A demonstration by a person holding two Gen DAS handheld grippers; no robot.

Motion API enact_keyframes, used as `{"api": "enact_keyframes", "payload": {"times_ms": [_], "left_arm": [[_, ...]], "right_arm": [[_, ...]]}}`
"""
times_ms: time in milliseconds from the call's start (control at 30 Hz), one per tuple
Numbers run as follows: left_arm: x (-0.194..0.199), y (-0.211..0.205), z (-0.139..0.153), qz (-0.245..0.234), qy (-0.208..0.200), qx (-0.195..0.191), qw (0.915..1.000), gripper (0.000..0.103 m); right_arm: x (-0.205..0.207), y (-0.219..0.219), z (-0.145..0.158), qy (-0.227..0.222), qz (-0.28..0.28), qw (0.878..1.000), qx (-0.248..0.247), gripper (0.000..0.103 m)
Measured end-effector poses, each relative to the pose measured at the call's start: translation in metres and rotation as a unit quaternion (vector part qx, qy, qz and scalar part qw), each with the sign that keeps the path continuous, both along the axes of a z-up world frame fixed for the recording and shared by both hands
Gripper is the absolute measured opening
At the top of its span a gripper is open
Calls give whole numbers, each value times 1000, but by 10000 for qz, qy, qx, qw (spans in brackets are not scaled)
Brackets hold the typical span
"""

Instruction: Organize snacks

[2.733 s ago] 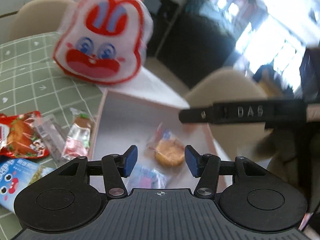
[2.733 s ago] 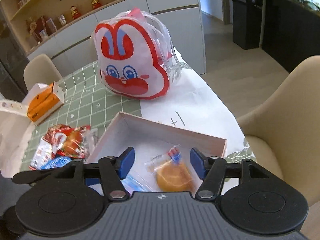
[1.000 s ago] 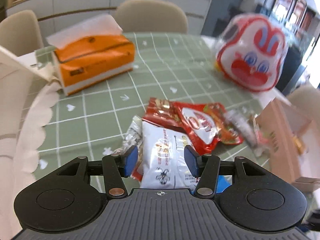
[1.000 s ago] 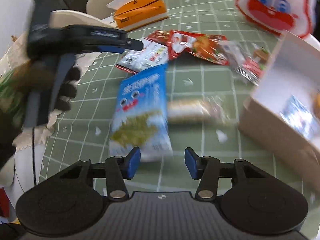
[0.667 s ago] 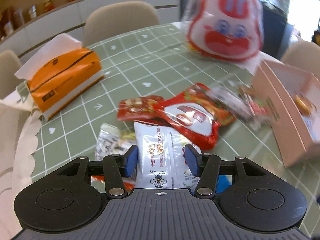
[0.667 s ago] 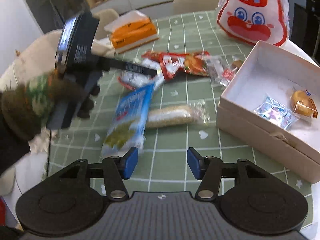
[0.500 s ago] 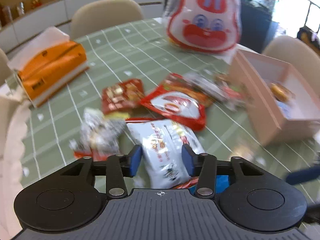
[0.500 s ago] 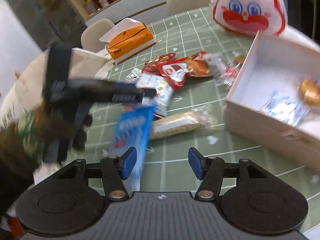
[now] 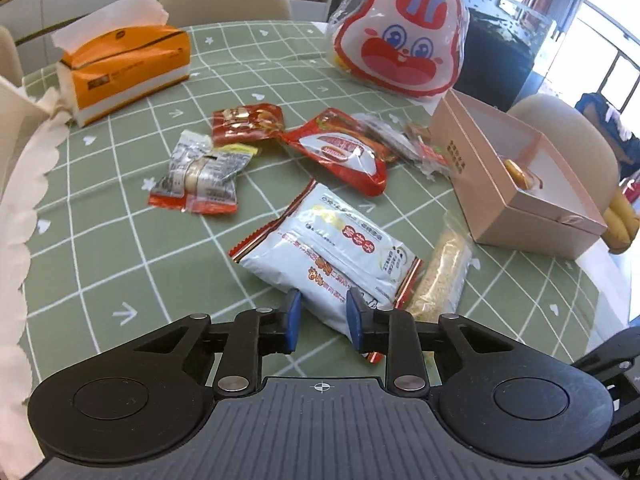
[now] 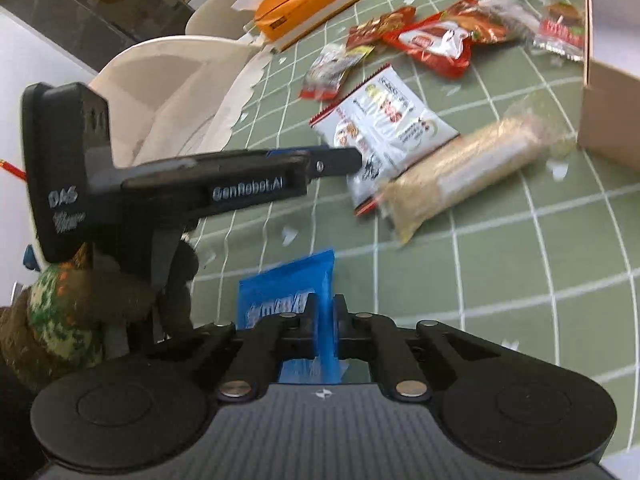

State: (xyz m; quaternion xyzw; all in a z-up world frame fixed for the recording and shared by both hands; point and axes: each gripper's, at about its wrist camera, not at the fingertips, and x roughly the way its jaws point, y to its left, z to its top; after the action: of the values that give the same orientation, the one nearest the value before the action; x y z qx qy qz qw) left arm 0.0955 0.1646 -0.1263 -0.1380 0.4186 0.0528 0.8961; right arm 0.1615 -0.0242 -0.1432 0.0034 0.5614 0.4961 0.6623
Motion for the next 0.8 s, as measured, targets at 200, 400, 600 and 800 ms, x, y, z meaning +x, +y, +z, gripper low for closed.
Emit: {"api": "enact_keyframes", "payload": {"times_ms": [200, 400, 600, 800], "left_arm": [[-14, -1, 3, -90, -101, -227, 9996, 26], [-31, -7, 1, -77, -108, -422, 9990, 23], [-77, -6, 8, 332, -6, -646, 9974, 23], [-113, -3, 8, 449, 547, -1130, 9911, 23]], "right_arm": [[5, -43, 2, -101, -543, 9982, -230, 3], [-18, -47, 10, -1017, -203, 9934, -497, 28], [-43, -24, 0, -1359, -35, 9892, -541, 52], [-55, -19, -1, -1650, -219, 9848, -501, 53]]}}
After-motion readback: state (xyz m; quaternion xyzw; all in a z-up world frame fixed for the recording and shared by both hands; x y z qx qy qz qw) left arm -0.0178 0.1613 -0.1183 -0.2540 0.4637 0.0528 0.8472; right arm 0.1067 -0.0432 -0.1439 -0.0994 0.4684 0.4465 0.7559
